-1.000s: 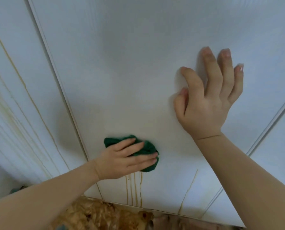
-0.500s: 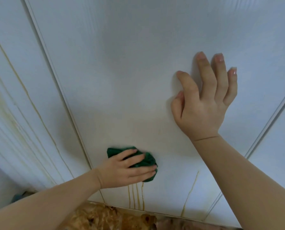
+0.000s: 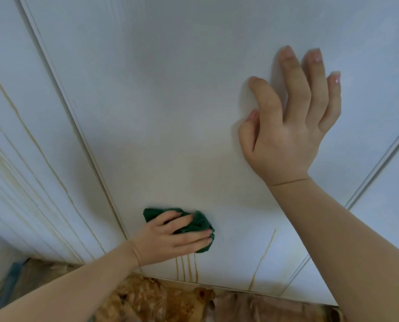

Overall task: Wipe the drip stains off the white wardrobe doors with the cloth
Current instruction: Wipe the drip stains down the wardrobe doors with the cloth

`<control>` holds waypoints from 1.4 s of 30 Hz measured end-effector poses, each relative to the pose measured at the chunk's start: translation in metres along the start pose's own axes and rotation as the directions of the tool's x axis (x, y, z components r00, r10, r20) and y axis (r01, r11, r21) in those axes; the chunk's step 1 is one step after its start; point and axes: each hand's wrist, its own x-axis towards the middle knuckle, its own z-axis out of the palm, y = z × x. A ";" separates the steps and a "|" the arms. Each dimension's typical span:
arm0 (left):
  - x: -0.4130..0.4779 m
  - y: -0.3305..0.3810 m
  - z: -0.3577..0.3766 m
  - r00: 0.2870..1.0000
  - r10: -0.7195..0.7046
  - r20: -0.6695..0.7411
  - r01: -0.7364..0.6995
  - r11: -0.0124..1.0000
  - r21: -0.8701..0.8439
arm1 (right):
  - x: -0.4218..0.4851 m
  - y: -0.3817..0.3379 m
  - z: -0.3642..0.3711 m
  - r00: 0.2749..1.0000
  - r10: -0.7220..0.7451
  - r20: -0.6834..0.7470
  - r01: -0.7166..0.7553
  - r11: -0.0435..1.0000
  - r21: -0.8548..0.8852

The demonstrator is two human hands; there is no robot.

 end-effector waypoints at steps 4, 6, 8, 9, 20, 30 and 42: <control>0.044 -0.051 -0.018 0.877 -0.378 -0.295 0.385 0.922 -0.037 | 0.001 0.001 0.001 1.000 0.005 -0.003 -0.005 1.000 0.000; 0.063 -0.070 -0.020 0.777 -0.510 -0.369 0.518 0.851 -0.084 | 0.001 0.001 0.001 1.000 0.005 -0.009 -0.005 1.000 -0.001; 0.069 -0.062 -0.013 0.724 -0.553 -0.412 0.569 0.817 -0.097 | 0.000 0.000 0.001 1.000 0.003 -0.009 -0.003 1.000 -0.001; 0.065 -0.049 -0.008 0.739 -0.537 -0.407 0.555 0.827 -0.084 | 0.000 0.000 0.001 1.000 -0.001 -0.008 0.001 1.000 -0.003; 0.070 -0.078 -0.028 0.665 -0.621 -0.415 0.649 0.755 -0.088 | 0.000 0.003 0.002 1.000 -0.011 -0.015 0.011 1.000 -0.007; 0.003 -0.010 -0.019 0.884 -0.468 -0.008 0.466 0.876 0.123 | 0.001 0.002 0.001 1.000 -0.016 -0.012 0.016 1.000 -0.006; 0.121 -0.041 -0.041 -0.805 -0.151 0.574 -0.296 -0.736 -0.609 | 0.000 0.002 0.001 1.000 -0.017 -0.010 0.017 1.000 -0.006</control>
